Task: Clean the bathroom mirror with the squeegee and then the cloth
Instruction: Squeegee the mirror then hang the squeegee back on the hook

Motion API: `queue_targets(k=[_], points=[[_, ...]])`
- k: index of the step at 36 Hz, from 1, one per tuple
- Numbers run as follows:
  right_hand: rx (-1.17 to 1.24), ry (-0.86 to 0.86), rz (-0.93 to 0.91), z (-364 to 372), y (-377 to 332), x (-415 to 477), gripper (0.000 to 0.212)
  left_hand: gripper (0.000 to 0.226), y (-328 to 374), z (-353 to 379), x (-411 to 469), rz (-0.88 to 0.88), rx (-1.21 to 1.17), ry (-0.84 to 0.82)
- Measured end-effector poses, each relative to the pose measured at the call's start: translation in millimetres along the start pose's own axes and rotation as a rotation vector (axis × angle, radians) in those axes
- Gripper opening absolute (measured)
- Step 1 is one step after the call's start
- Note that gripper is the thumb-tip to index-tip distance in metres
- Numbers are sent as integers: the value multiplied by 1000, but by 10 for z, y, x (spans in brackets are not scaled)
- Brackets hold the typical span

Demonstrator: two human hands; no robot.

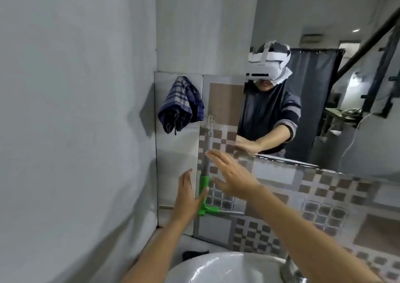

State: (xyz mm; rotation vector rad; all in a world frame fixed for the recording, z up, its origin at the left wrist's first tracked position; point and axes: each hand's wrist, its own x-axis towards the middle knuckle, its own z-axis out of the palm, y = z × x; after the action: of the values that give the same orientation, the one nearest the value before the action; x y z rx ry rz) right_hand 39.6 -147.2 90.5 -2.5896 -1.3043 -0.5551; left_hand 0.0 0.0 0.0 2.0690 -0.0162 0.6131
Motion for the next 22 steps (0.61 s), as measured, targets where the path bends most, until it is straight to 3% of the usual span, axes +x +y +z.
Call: queue_targets(k=[5,9,14,22], points=[[-81,-18,-150,201,31,128,63,66,-202,126,14,-149,-206,-102],[-198,9,-252,345,131,194,59,37,-234,162,20,-165,-296,-158],[-295,85,-313,454,250,239,40,35,-249,148,46,-160,-279,-95],[-322,176,-376,347,187,218,39,37,-212,19,-49,-94,-189,-118]])
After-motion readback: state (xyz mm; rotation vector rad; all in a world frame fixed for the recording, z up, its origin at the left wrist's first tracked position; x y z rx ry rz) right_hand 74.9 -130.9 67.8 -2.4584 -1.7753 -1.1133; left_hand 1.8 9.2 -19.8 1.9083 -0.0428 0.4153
